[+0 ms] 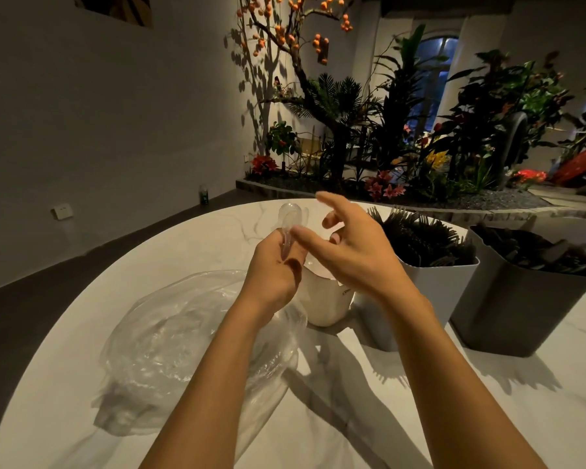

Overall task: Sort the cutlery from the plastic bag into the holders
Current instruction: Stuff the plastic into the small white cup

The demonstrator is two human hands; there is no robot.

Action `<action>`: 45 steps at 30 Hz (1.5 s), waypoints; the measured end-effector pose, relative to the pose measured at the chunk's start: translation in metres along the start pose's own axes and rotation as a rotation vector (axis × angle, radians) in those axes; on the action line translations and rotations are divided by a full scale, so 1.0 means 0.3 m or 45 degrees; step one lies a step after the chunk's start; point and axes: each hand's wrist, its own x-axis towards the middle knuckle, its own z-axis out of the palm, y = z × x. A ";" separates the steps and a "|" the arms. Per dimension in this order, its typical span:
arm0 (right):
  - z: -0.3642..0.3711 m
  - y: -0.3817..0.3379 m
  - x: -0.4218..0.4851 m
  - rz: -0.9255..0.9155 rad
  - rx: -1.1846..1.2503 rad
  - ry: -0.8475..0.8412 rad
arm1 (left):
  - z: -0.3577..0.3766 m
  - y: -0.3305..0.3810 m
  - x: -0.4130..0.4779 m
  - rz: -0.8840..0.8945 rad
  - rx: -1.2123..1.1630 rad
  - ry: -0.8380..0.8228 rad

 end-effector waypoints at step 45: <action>-0.039 0.036 0.020 -0.170 -0.068 -0.086 | -0.015 -0.052 0.010 -0.041 0.093 0.136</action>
